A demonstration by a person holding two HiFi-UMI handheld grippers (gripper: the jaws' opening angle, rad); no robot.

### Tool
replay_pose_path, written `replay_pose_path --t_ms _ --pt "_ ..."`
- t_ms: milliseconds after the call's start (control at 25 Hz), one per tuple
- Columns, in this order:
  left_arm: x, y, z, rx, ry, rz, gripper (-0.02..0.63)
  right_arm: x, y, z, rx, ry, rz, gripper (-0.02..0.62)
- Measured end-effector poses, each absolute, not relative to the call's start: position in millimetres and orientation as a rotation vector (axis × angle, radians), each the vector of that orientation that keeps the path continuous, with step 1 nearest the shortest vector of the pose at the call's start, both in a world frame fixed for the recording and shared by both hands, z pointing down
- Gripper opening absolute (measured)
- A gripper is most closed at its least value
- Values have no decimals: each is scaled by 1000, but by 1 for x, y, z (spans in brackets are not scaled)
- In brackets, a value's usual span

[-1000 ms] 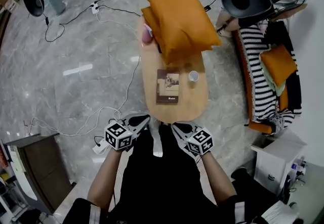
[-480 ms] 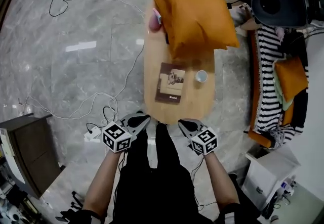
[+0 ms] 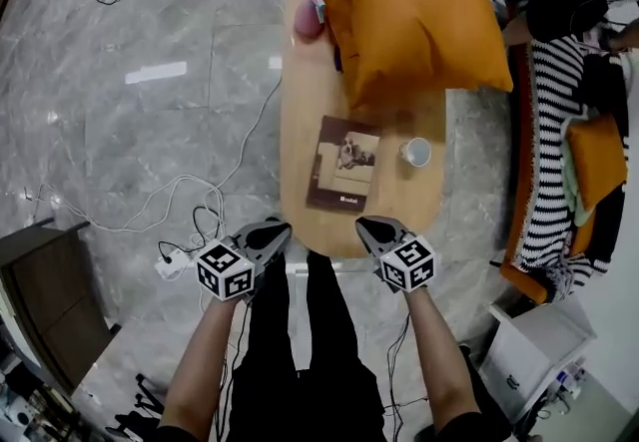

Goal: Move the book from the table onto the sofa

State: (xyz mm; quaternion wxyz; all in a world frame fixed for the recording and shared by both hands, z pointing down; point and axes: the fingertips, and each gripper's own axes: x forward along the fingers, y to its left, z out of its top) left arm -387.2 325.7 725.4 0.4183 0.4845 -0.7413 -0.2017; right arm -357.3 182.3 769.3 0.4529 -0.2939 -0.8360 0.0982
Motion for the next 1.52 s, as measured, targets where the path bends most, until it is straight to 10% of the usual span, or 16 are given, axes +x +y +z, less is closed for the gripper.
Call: replay_pose_path --t_ms 160,560,1000,1520 --pt "-398 327 774 1154 -1867 -511 12 -388 170 816 -609 -2077 308 45" --pt "-434 342 850 1002 -1882 -644 14 -449 129 890 -289 -2117 252 359" --pt "-424 349 905 922 -1746 -853 267 -460 134 920 -345 -2092 196 367" --pt "-376 345 937 921 -1560 -979 293 -436 215 924 -519 -2080 210 366"
